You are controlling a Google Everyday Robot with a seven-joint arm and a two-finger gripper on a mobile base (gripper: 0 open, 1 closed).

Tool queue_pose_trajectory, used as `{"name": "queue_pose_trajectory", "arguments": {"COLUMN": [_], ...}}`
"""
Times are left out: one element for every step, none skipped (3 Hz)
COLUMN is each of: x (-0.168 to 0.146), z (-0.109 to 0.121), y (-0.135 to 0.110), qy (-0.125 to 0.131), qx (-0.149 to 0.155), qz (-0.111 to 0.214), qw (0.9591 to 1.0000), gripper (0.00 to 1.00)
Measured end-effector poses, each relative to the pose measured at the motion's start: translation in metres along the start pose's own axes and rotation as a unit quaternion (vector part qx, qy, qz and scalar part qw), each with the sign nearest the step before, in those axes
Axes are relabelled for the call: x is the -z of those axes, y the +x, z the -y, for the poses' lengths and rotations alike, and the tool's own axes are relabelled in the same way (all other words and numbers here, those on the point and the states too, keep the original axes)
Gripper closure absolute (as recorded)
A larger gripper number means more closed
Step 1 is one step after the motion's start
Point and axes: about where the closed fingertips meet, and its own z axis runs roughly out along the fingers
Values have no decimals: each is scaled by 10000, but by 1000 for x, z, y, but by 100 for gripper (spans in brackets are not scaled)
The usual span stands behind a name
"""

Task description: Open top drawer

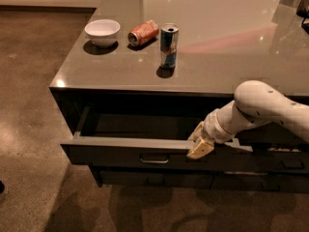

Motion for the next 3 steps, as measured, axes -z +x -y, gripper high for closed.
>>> {"name": "queue_pose_trajectory", "arguments": {"x": [0, -2, -4], "z": [0, -1, -1], "y": [0, 0, 2], "qy": [-2, -18, -112], "qx": [0, 3, -45], "qz": [0, 0, -34], "qw": [10000, 10000, 9999], "gripper": [43, 20, 0]}}
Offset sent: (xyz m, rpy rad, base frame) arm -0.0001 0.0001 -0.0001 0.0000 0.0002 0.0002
